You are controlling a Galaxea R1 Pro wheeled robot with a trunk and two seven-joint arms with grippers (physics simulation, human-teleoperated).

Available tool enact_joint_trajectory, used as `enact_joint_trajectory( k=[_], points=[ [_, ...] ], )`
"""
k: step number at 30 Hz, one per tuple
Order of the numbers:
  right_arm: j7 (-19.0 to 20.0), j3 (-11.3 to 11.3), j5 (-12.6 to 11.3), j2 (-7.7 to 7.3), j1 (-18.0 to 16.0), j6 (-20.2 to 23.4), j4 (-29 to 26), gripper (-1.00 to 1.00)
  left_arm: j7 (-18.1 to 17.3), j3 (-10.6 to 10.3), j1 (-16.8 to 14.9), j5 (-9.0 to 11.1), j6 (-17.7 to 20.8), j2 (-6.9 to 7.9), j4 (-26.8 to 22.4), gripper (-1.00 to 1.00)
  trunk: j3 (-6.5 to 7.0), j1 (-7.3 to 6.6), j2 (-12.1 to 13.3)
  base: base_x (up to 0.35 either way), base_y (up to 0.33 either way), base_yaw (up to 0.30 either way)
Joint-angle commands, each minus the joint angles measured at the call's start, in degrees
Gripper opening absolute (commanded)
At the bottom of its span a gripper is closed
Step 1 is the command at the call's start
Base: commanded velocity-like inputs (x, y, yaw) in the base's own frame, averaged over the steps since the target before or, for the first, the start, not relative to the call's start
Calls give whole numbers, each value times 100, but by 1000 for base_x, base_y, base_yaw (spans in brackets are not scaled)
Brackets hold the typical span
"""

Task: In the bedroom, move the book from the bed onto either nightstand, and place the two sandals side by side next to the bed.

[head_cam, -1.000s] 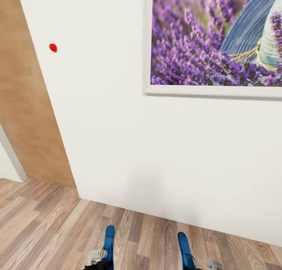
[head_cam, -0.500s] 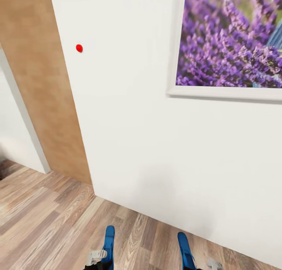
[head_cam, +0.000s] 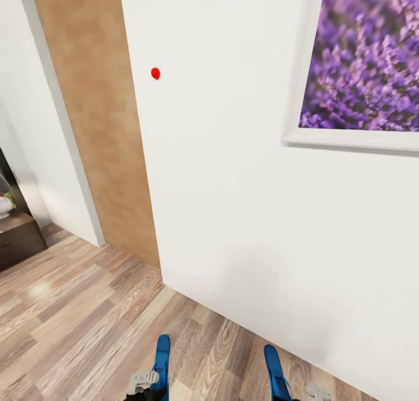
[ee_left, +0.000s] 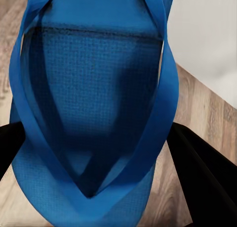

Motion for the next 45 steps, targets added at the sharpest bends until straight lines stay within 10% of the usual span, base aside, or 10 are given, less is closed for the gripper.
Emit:
enact_joint_trajectory(
  k=[1,45],
  points=[
    [17,-12,-26,-2,-2,12,0,-100,-31,36,-6,2,-6,-2,10,-100,-5,-1,-3,0,0,287],
    [17,-12,-26,-2,-2,12,1,-100,-31,34,-7,3,-6,-2,10,-100,-5,-1,-3,221,0,287]
  ],
)
